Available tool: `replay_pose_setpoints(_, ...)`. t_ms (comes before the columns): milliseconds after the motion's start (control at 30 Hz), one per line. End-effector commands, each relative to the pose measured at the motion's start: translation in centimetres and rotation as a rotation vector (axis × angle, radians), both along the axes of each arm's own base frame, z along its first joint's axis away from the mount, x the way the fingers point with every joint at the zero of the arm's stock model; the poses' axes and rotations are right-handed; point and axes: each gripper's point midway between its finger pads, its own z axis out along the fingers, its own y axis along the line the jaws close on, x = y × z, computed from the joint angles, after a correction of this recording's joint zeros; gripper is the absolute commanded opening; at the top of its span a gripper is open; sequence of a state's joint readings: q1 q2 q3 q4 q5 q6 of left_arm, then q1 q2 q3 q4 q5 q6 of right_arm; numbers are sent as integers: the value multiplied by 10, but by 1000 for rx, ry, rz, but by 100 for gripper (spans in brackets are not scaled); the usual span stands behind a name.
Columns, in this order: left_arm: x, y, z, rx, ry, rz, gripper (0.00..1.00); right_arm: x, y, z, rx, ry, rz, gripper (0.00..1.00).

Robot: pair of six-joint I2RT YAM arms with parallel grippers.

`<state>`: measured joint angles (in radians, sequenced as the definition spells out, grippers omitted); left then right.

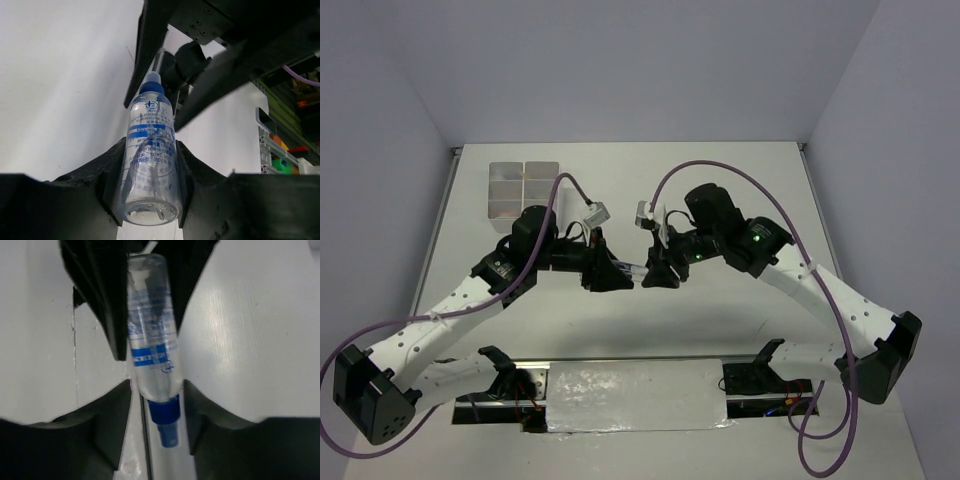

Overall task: Sort the stationery into containers
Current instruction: Place the stationery in the storage box.

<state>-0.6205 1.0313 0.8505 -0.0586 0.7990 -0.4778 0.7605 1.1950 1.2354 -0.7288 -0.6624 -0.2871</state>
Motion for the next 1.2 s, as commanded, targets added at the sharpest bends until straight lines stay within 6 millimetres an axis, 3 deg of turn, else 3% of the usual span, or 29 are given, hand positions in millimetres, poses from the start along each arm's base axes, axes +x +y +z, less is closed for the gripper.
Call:
replay_pose_setpoints(0, 10, -4, 31, -79, -98, 46, 0, -15, 9, 41, 189, -101, 82, 57)
replay_pose_setpoints(33, 12, -3, 35, -92, -110, 63, 0, -17, 9, 44, 213, -110, 85, 99)
replay_pose_setpoints(133, 5, 4, 57, -171, -178, 89, 0, -14, 6, 64, 315, -149, 7, 100)
replay_pose_setpoints(200, 5, 9, 62, -205, -184, 132, 0, 8, -1, 88, 415, -225, -164, 100)
replay_pose_setpoints(267, 2, 14, 81, -284, -219, 165, 0, 22, -17, 99, 522, -153, -374, 100)
replay_pose_setpoints(300, -1, 14, 77, -304, -216, 160, 0, 24, -20, 122, 657, -109, -417, 100)
replay_pose_setpoints(333, -8, 18, 101, -402, -289, 148, 0, 21, -23, 129, 717, -87, -426, 100)
replay_pose_setpoints(400, -21, 21, 107, -496, -267, 118, 0, 21, -29, 138, 816, -51, -472, 100)
replay_pose_setpoints(433, -33, 27, 128, -598, -309, 91, 0, 18, -29, 134, 847, 32, -486, 100)
replay_pose_setpoints(500, -35, 32, 133, -658, -313, 103, 0, 5, -33, 156, 980, 39, -422, 100)
replay_pose_setpoints(533, -39, 34, 138, -692, -303, 102, 0, -3, -33, 148, 1016, 127, -399, 100)
replay_pose_setpoints(567, -41, 40, 144, -748, -332, 112, 0, -19, -38, 170, 1124, 95, -306, 99)
replay_pose_setpoints(667, -52, 50, 155, -854, -364, 105, 0, -27, -37, 170, 1204, 161, -290, 97)
replay_pose_setpoints(733, -51, 50, 158, -876, -356, 112, 0, -18, -39, 167, 1244, 182, -368, 94)
replay_pose_setpoints(967, -44, 42, 154, -885, -325, 119, 0, -28, -33, 186, 1321, 154, -358, 77)
replay_pose_setpoints(1167, -37, 38, 148, -860, -310, 152, 0, -28, -23, 196, 1305, 139, -335, 74)
